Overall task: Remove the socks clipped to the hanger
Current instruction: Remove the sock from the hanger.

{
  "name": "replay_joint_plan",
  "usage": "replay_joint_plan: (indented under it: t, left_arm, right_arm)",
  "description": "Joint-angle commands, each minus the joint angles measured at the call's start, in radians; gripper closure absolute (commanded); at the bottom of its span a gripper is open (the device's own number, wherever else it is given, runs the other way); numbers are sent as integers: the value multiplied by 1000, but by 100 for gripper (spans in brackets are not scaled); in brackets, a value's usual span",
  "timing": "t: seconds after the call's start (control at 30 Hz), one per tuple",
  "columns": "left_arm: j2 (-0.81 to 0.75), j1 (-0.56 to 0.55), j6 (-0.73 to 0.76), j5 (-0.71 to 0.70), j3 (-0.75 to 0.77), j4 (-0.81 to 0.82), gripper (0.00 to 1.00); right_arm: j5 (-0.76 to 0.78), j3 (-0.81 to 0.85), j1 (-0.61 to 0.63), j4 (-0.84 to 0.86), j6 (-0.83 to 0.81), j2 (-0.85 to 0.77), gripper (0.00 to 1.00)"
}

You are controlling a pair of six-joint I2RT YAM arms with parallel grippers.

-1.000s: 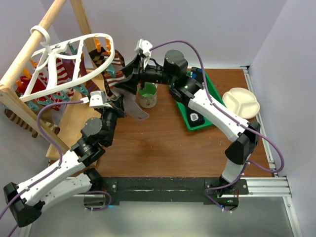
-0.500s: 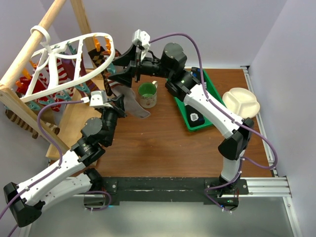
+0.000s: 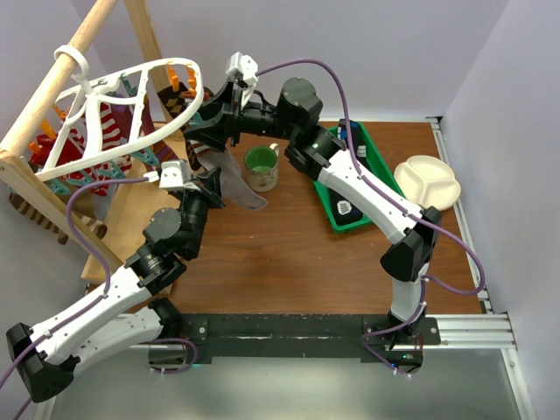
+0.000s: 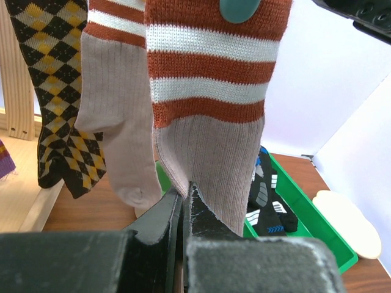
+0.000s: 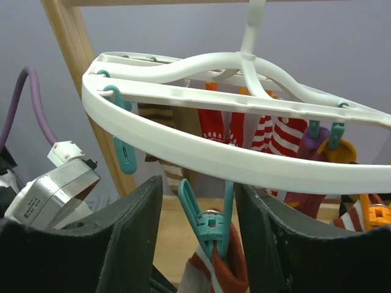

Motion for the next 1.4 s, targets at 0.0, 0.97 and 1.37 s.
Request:
replay_joint_plan:
  t: [0.0, 0.97, 1.37]
  left_arm:
    - [-1, 4, -11, 1, 39, 26, 100]
    - [37, 4, -109, 66, 24, -20, 100]
    - [43, 4, -100, 82, 24, -11, 100]
  right_arm:
    - [43, 24, 5, 61, 29, -30, 56]
    - [81, 0, 5, 58, 37, -43, 97]
    - [156, -180, 5, 86, 58, -164, 25]
